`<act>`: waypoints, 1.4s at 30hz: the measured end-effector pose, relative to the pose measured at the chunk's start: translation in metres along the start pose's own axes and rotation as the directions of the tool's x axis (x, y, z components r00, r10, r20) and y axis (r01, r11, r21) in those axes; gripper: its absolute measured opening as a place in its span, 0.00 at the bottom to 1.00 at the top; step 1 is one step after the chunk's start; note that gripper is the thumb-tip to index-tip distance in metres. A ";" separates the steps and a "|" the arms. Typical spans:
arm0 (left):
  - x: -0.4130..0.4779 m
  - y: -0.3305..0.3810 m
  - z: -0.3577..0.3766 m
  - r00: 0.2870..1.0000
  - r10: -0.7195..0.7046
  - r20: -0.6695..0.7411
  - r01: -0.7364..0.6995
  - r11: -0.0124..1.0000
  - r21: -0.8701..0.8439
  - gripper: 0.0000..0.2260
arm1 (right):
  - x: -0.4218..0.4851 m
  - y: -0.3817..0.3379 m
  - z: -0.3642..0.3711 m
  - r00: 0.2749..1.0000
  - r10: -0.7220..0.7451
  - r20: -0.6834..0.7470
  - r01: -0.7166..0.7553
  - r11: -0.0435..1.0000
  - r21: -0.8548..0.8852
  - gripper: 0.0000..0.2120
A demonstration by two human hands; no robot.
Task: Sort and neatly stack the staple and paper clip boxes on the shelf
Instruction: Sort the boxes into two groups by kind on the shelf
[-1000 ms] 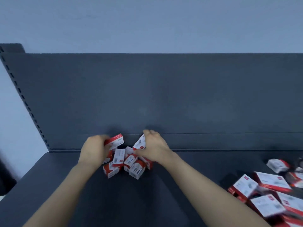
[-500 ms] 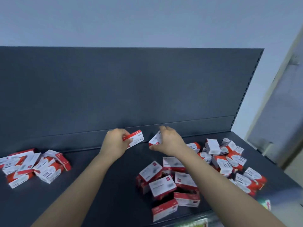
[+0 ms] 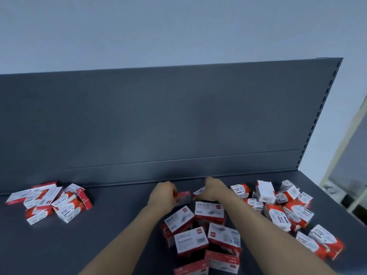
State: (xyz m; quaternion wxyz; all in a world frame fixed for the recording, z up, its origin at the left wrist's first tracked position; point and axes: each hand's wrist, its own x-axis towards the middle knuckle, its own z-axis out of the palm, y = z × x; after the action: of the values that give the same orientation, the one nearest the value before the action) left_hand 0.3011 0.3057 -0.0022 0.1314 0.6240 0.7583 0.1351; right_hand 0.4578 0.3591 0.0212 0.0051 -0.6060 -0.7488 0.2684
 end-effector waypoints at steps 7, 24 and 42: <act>-0.011 -0.001 -0.003 0.998 0.010 0.069 -0.008 1.000 -0.031 0.08 | 0.009 0.003 0.003 0.999 -0.005 0.046 0.008 0.997 -0.080 0.26; -0.062 -0.114 -0.076 0.925 -0.158 -0.347 0.159 0.987 -0.025 0.18 | -0.023 -0.164 0.045 0.824 -0.530 -0.199 0.497 0.846 -0.194 0.30; -0.079 -0.323 -0.135 0.911 -0.324 -0.256 0.306 0.946 -0.107 0.15 | -0.015 -0.336 0.164 0.844 -0.532 -0.067 0.498 0.824 -0.269 0.16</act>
State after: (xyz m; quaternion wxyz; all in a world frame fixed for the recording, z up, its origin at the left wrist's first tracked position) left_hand -0.0281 0.1626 0.0067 0.0670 0.4648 0.8549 0.2204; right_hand 0.1031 0.2399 0.0222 0.0562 -0.3940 -0.9093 0.1213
